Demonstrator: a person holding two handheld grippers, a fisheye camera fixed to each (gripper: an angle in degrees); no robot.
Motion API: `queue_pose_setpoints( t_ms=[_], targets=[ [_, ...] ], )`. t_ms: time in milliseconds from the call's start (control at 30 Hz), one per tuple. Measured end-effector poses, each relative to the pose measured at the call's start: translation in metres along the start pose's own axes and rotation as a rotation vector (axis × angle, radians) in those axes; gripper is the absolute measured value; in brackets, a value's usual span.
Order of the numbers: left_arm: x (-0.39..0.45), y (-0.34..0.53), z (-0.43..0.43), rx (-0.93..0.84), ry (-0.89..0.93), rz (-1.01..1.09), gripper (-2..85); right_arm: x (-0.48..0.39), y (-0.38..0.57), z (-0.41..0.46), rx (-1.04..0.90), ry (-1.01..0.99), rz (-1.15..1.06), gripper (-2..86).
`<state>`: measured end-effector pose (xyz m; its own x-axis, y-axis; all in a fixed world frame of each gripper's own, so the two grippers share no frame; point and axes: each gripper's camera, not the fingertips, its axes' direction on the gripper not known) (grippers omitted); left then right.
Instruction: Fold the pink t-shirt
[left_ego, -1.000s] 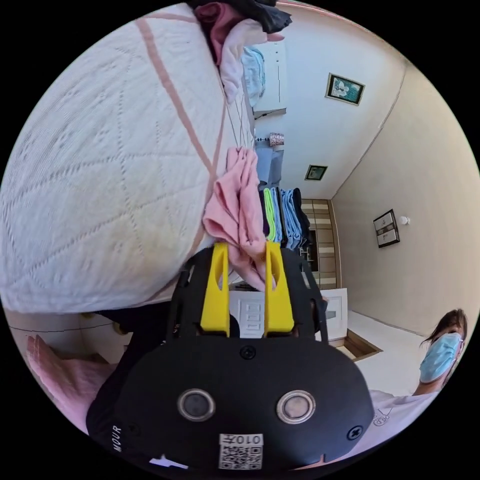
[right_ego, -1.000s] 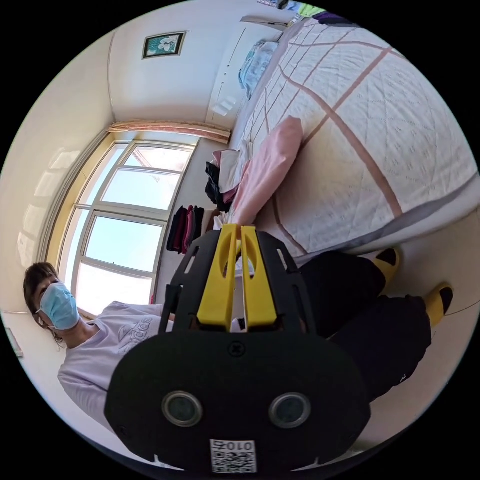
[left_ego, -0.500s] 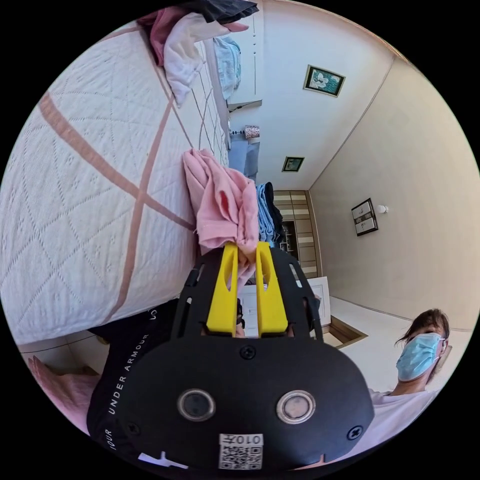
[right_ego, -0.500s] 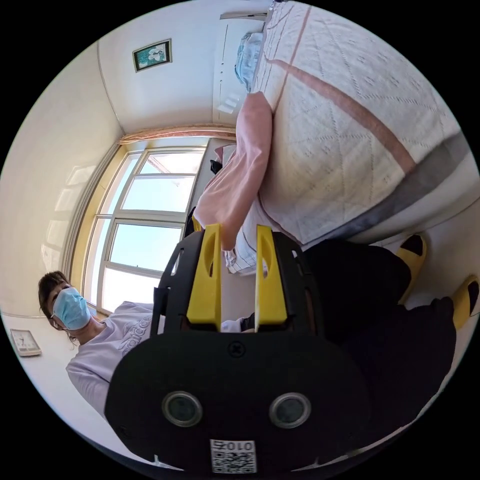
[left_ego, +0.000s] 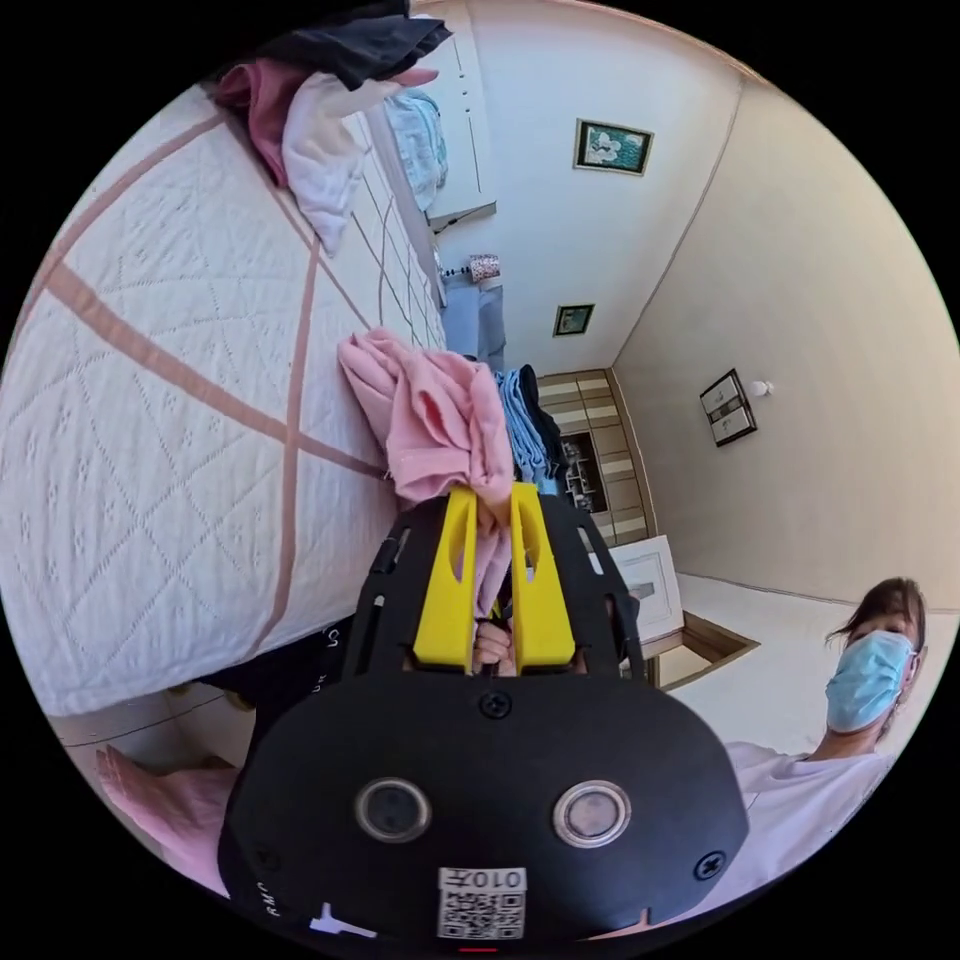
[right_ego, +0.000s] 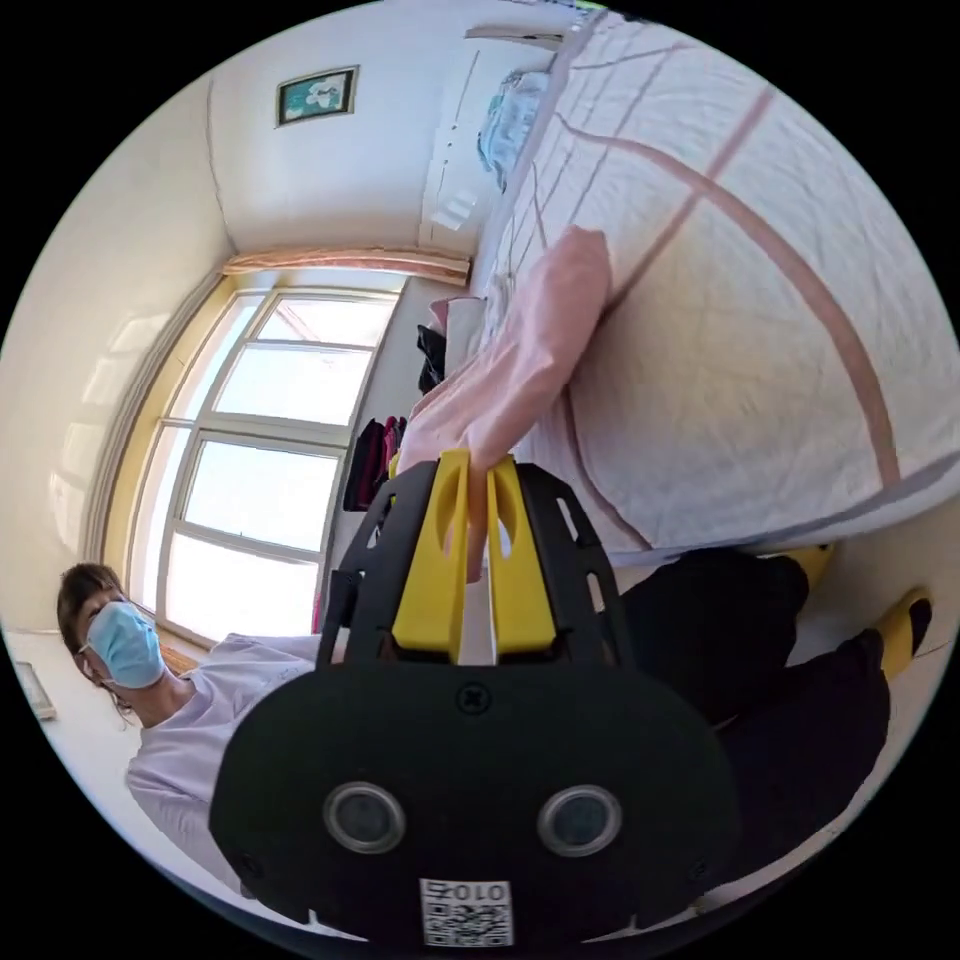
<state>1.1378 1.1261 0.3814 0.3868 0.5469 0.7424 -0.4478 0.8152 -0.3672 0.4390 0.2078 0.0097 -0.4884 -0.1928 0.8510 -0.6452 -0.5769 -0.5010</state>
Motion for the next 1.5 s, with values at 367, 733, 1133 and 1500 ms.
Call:
queue_pose_setpoints(
  t_ms=[367, 733, 1133, 1500],
  targets=[
    [0.071, 0.057, -0.147, 0.131, 0.11, 0.259, 8.0, -0.224, 0.011, 0.121, -0.308, 0.128, -0.482, 4.9],
    [0.106, 0.036, -0.36, 0.39, 0.005, 0.439, 7.5, -0.34, -0.039, 0.371, -0.53, 0.029, -0.765, 4.9],
    [-0.101, 0.042, -0.44, 0.492, -0.165, -0.061, 6.1, -0.14, -0.031, 0.579, -0.701, 0.167, -0.22, 4.7],
    [-0.063, 0.053, -0.415, 0.566, -0.292, 0.108, 5.9, -0.182, -0.027, 0.599, -0.735, 0.241, -0.343, 4.8]
  ],
)
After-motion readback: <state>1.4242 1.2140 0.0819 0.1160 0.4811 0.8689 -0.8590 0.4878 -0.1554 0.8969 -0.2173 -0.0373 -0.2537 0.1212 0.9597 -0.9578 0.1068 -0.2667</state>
